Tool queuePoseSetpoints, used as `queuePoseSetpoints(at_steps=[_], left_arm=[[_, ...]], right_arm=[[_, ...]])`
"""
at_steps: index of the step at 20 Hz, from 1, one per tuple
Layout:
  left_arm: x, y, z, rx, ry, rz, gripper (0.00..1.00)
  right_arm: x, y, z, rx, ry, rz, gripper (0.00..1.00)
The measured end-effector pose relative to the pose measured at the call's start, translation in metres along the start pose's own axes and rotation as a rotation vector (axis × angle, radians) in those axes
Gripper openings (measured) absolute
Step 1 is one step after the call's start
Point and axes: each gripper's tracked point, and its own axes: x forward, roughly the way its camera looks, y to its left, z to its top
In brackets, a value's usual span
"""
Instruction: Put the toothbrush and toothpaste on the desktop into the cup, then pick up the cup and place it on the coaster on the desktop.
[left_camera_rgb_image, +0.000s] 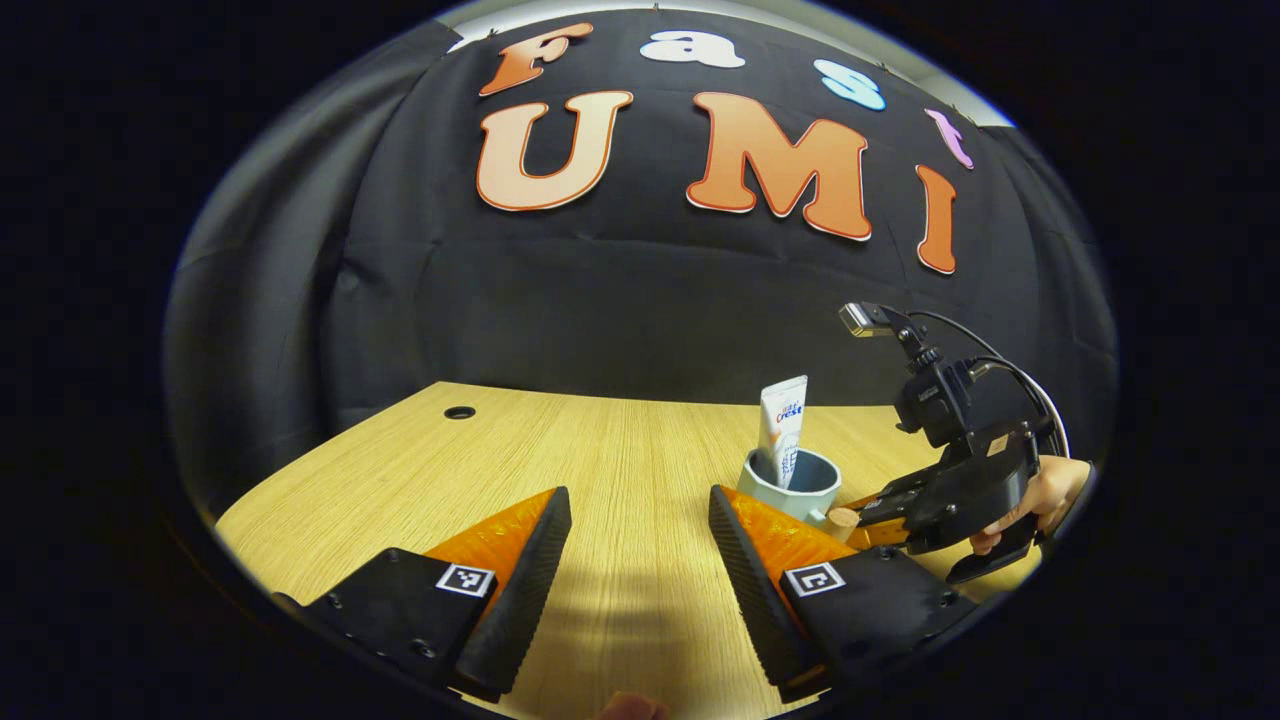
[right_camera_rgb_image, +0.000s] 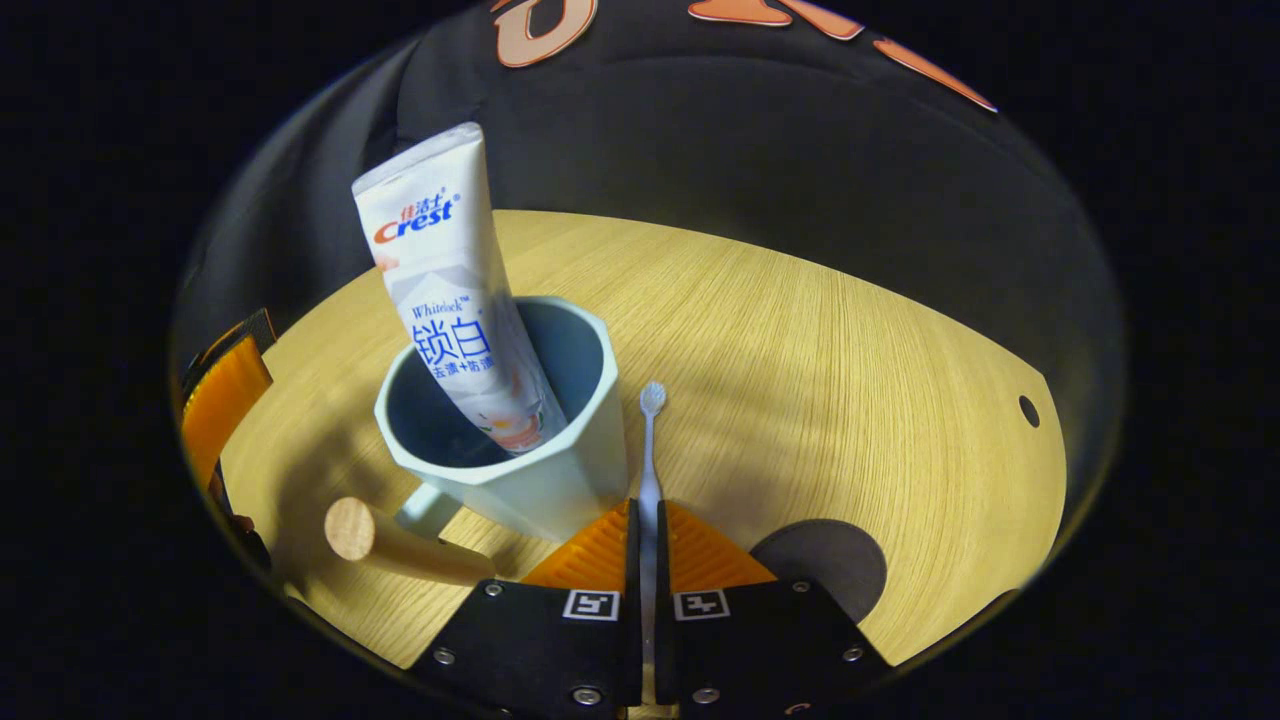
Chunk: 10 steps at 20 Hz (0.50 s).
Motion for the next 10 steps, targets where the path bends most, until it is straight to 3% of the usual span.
queuePoseSetpoints(at_steps=[10], left_arm=[[-0.004,0.003,0.002,-0.005,-0.007,0.012,0.9]], right_arm=[[-0.061,-0.017,0.075,0.119,-0.272,0.018,0.05]])
